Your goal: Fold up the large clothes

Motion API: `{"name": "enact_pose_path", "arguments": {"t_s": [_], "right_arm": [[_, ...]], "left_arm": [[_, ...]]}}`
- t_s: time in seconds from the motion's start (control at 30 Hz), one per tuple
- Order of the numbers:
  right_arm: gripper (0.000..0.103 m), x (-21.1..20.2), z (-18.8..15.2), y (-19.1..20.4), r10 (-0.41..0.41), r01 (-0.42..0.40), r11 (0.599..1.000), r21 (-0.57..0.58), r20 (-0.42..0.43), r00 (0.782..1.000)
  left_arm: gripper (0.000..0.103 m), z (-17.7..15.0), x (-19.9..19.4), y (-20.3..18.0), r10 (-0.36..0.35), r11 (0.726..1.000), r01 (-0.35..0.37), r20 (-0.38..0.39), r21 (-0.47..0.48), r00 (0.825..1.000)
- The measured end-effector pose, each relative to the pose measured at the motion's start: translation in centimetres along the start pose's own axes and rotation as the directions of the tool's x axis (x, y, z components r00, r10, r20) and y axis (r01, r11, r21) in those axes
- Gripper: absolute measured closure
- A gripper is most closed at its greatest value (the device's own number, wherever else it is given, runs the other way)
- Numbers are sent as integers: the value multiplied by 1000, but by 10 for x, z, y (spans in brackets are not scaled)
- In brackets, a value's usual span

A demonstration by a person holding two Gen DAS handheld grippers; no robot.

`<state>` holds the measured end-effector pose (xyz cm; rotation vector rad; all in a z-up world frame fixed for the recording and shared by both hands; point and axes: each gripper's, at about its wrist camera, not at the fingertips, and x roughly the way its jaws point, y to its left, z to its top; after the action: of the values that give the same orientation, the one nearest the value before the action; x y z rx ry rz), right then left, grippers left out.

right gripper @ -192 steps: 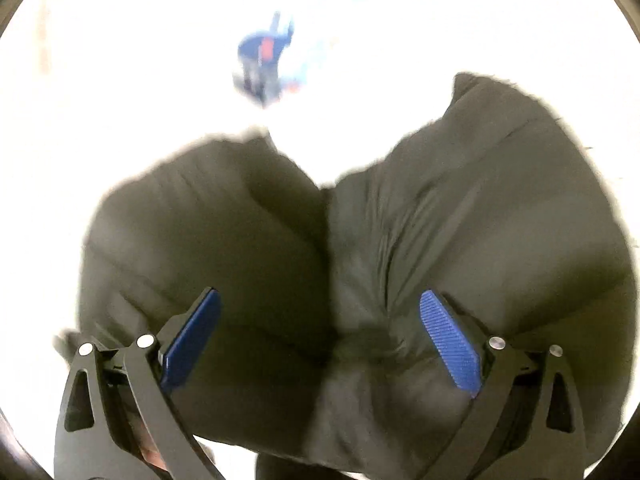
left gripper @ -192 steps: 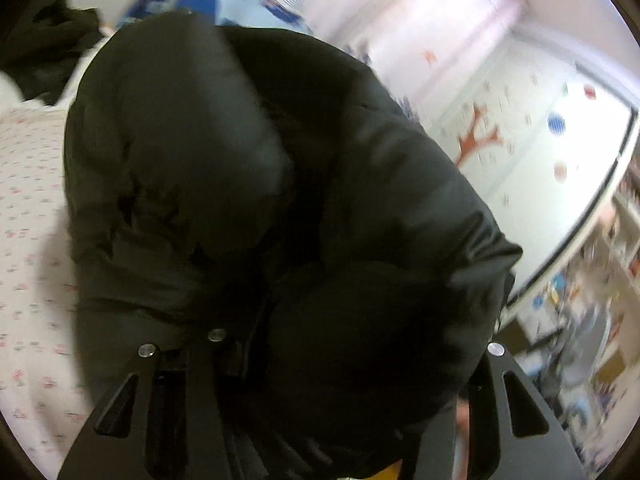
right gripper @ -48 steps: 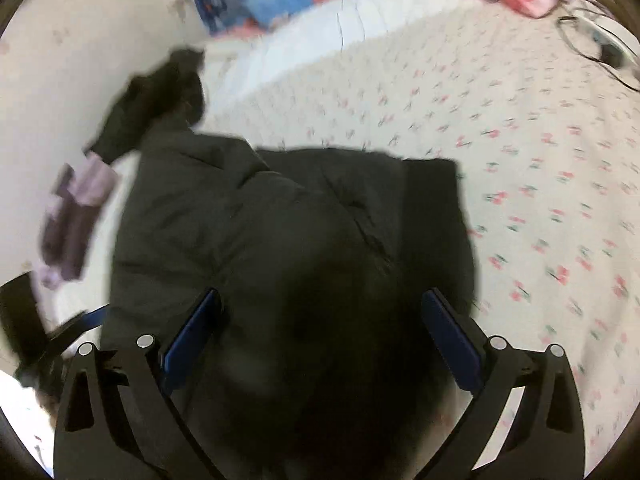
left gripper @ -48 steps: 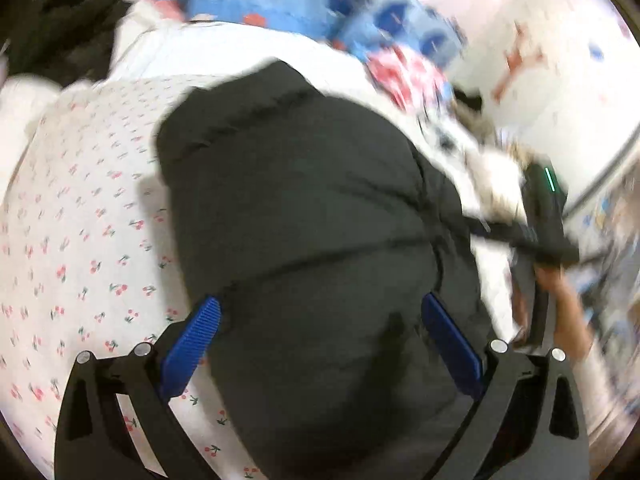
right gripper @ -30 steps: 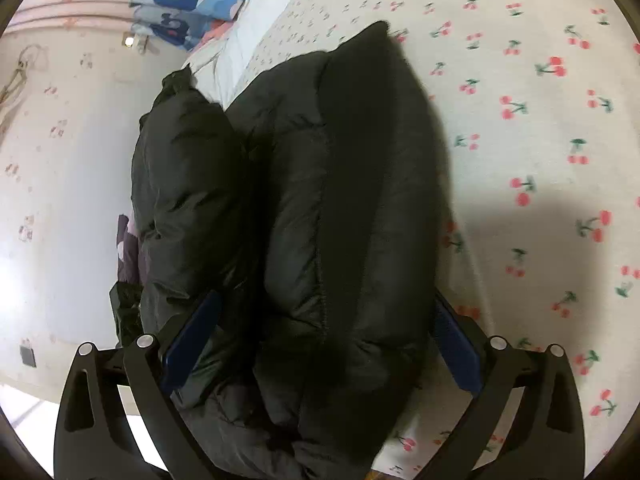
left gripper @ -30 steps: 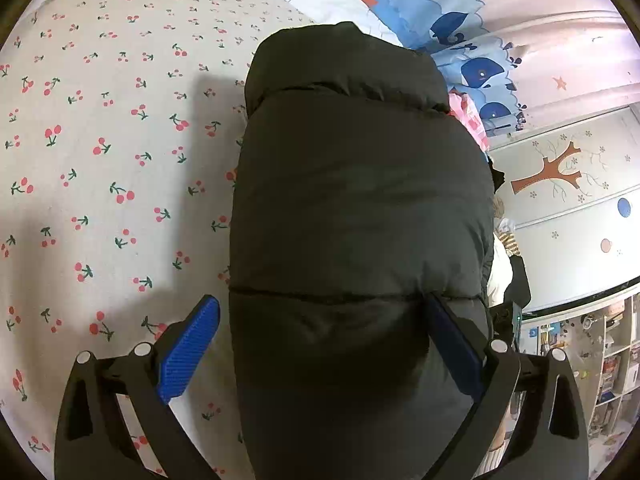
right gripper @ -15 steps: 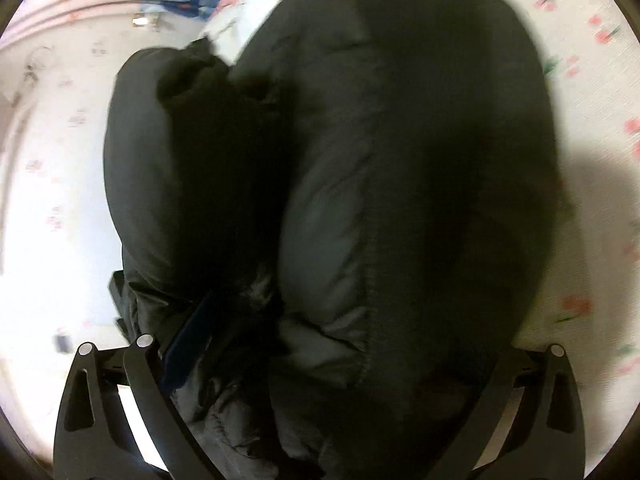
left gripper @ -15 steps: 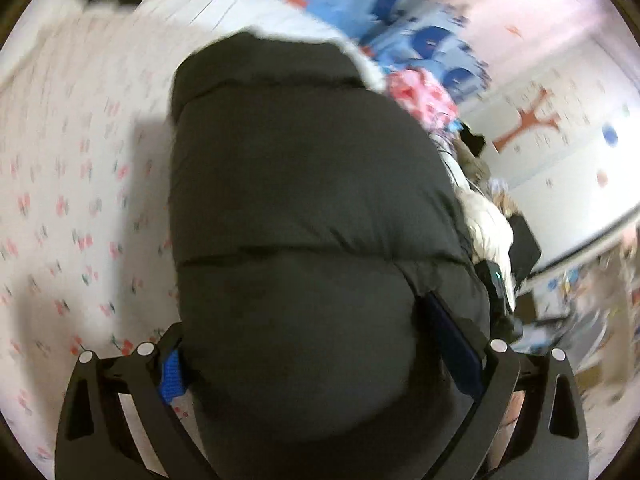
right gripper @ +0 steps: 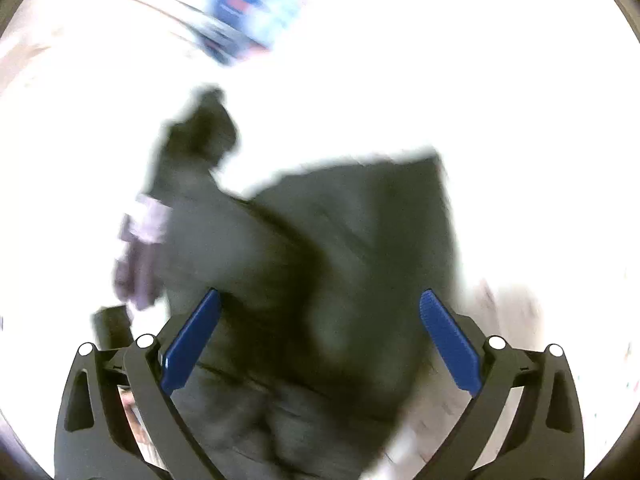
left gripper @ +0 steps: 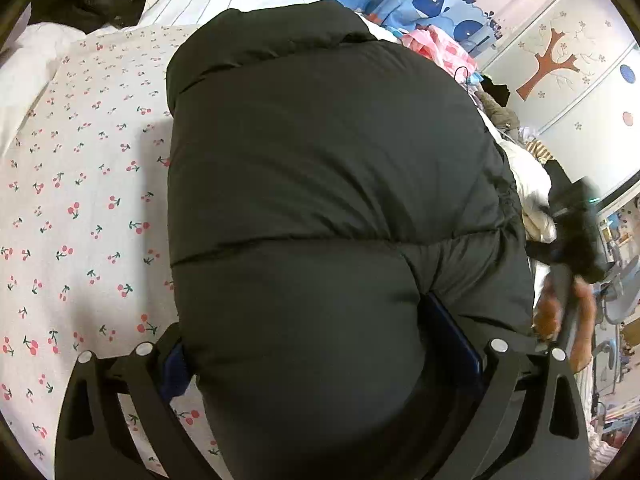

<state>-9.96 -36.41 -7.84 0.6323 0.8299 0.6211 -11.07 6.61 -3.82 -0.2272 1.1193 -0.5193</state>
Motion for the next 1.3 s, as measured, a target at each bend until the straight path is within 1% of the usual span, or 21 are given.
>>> {"name": "enact_pose_path", "arguments": {"t_s": [0.03,0.07,0.13,0.2,0.3,0.4,0.5,0.53,0.6,0.7,0.73,0.8,0.87,0.9,0.93,0.97,1.03,1.1,1.17,1.23,1.3], "right_arm": [[7,6,-2,14,31,-30,998,-51,3,1000],[7,15,-3,23,34,-35,996,-82,-7,999],[7,43,-9,34,-36,28,991,-129,-61,997],[7,75,-12,16,-175,167,983,-75,-127,976],[7,92,-15,-13,-137,148,988,48,-174,975],[7,95,-17,-19,-144,156,986,52,-184,972],[7,102,-7,-22,-147,162,985,62,-196,970],[7,113,1,-11,-149,165,984,63,-201,968],[7,114,-2,-12,-150,167,984,65,-209,966],[7,102,-9,-14,-137,156,985,74,-210,968],[7,108,0,-12,-133,152,986,75,-208,969],[7,104,4,-8,-121,138,988,67,-205,971],[7,101,2,-9,-116,132,990,59,-216,969],[7,102,2,-11,-115,130,990,55,-223,968],[7,100,3,-11,-113,129,990,59,-224,968],[7,106,8,-5,-112,129,989,66,-217,970],[7,88,11,2,-82,91,995,45,-173,982],[7,74,14,19,-55,51,998,-30,-133,990],[7,69,11,34,-53,37,993,-111,-146,988],[7,71,3,43,-85,46,981,-190,-203,975],[7,86,-9,39,-166,93,964,-247,-294,941]], "left_arm": [[7,0,1,-2,9,1000,-9,2,6,1000],[7,0,2,-4,13,1000,-13,4,7,1000],[7,0,2,-5,22,1000,-22,6,6,1000],[7,1,2,-5,22,1000,-23,12,7,1000],[7,-1,1,-9,41,999,-42,36,26,998],[7,-8,0,-12,78,996,-80,54,47,996],[7,-10,1,-18,110,991,-115,67,70,992],[7,-10,2,-21,122,989,-127,72,77,990],[7,-12,1,-26,153,982,-161,91,96,984],[7,-9,-4,-28,153,982,-165,122,93,981],[7,-8,-8,-25,151,983,-163,141,82,978],[7,-5,-23,-20,174,981,-188,226,43,959],[7,-5,-40,-20,226,968,-249,325,28,918],[7,-4,-46,-22,258,957,-290,372,32,892],[7,-3,-46,-22,274,950,-309,378,35,884],[7,-2,-42,-23,288,945,-324,366,40,885],[7,-2,-32,-27,300,936,-345,348,72,888],[7,-5,-21,-34,333,913,-390,333,120,882],[7,-9,-16,-43,348,894,-419,346,157,871],[7,-12,-16,-47,351,885,-431,356,176,866],[7,-12,-16,-46,348,887,-427,355,175,868]]}}
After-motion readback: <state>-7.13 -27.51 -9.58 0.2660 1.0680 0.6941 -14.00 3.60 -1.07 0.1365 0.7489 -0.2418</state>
